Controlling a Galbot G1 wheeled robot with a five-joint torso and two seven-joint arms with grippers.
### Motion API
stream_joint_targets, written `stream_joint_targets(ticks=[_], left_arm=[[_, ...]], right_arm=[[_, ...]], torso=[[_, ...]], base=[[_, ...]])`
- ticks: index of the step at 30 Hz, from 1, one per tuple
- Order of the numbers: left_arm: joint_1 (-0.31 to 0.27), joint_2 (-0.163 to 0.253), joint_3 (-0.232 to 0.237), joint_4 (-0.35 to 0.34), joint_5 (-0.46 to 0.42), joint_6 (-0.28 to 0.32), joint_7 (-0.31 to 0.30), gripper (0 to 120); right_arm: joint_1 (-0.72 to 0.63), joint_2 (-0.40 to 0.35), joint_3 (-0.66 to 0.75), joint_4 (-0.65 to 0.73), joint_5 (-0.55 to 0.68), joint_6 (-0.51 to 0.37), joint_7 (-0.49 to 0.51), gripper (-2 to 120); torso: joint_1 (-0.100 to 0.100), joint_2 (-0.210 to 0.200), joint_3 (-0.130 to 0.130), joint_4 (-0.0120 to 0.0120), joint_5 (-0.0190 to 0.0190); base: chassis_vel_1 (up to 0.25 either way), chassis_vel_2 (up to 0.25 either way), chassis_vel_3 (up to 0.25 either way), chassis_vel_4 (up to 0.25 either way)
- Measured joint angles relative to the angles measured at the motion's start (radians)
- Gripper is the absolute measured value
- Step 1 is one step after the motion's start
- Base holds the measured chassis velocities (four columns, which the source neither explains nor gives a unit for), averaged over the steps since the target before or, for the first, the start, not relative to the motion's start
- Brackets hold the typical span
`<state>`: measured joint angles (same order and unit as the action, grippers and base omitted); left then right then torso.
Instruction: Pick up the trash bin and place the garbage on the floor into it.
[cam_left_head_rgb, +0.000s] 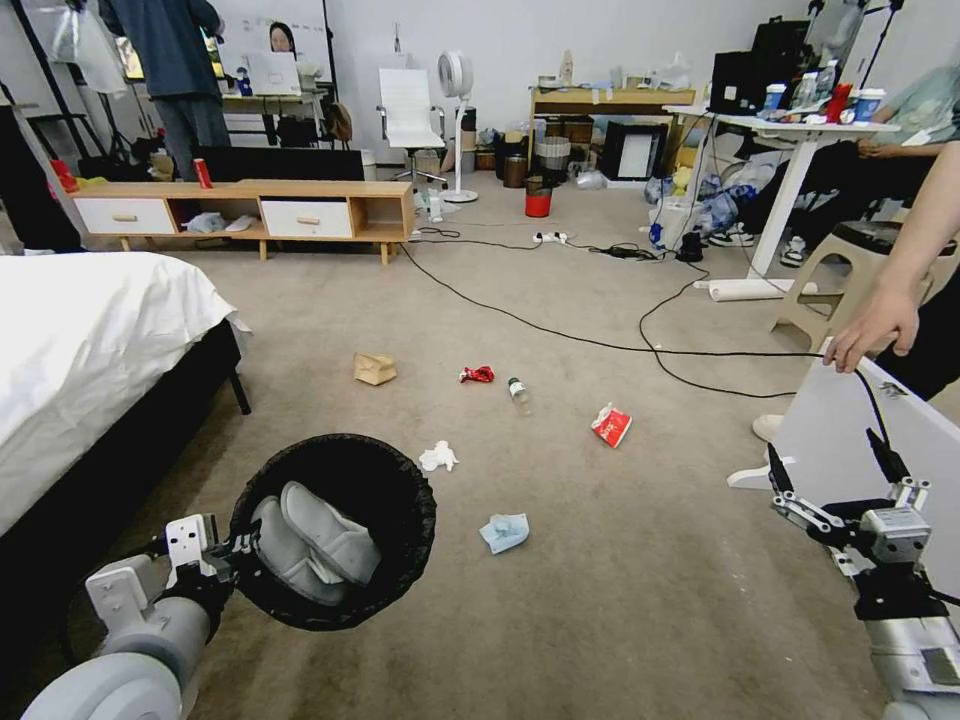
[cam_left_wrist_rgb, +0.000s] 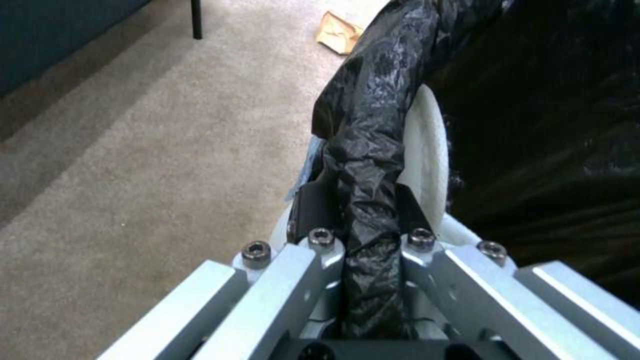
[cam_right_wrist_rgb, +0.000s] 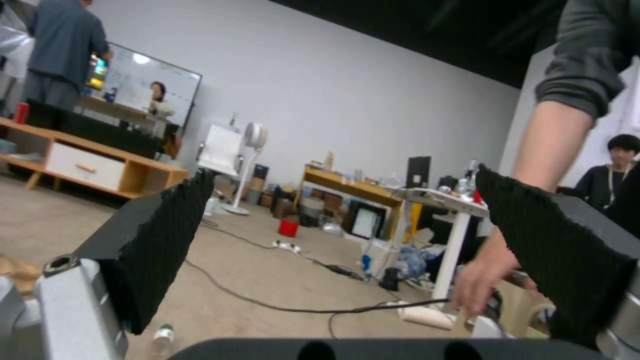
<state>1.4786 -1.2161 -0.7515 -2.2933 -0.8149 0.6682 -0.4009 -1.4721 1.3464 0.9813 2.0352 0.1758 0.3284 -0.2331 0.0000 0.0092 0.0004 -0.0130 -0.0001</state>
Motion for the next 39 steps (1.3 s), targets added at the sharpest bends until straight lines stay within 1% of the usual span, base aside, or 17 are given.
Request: stream_joint_targets(ticks=[7, 11, 21, 27, 32, 35, 36, 39], left_arm=[[-0.002, -0.001, 0.002, 0.000, 0.000, 0.000, 0.000, 3], [-0.003, -0.001, 0.002, 0.002, -0.001, 0.000, 0.000, 3], [-0.003, -0.002, 0.004, 0.004, -0.003, 0.000, 0.001, 3], [-0.003, -0.002, 0.005, 0.005, -0.004, 0.000, 0.001, 3], [-0.003, -0.003, 0.006, 0.005, -0.004, 0.000, 0.001, 3], [-0.003, -0.003, 0.007, 0.005, -0.004, 0.000, 0.001, 3], [-0.003, -0.004, 0.007, 0.005, -0.004, 0.000, 0.001, 3], [-0.002, -0.004, 0.007, 0.004, -0.004, 0.000, 0.001, 3]], right_arm=[[-0.002, 0.000, 0.013, 0.001, -0.014, -0.014, 0.012, 100], [0.000, 0.000, 0.016, -0.003, -0.023, -0.006, 0.001, 100], [-0.001, 0.004, 0.013, 0.000, -0.042, 0.004, -0.038, 100], [-0.001, 0.003, 0.013, -0.003, -0.040, 0.016, -0.045, 100], [-0.001, 0.003, 0.015, -0.007, -0.041, 0.023, -0.045, 100], [-0.001, 0.003, 0.016, -0.008, -0.040, 0.024, -0.044, 100], [0.000, 0.003, 0.016, -0.009, -0.040, 0.025, -0.044, 100], [0.000, 0.003, 0.015, -0.009, -0.040, 0.025, -0.044, 100]], torso=[[0.000, 0.000, 0.000, -0.0004, 0.0002], [0.000, 0.000, 0.000, -0.0001, 0.0001], [0.000, 0.000, 0.000, -0.0003, 0.0001], [0.000, 0.000, 0.000, -0.0002, 0.0001], [0.000, 0.000, 0.000, -0.0002, 0.0001], [0.000, 0.000, 0.000, -0.0004, -0.0002], [0.000, 0.000, 0.000, 0.0000, 0.0005], [0.000, 0.000, 0.000, -0.0003, -0.0001]], base=[[0.000, 0.000, 0.000, 0.000], [0.000, 0.000, 0.000, 0.000], [0.000, 0.000, 0.000, 0.000], [0.000, 0.000, 0.000, 0.000], [-0.095, 0.087, 0.097, -0.086], [-0.175, 0.157, 0.178, -0.176], [-0.190, 0.206, 0.188, -0.225], [-0.208, 0.214, 0.239, -0.225]])
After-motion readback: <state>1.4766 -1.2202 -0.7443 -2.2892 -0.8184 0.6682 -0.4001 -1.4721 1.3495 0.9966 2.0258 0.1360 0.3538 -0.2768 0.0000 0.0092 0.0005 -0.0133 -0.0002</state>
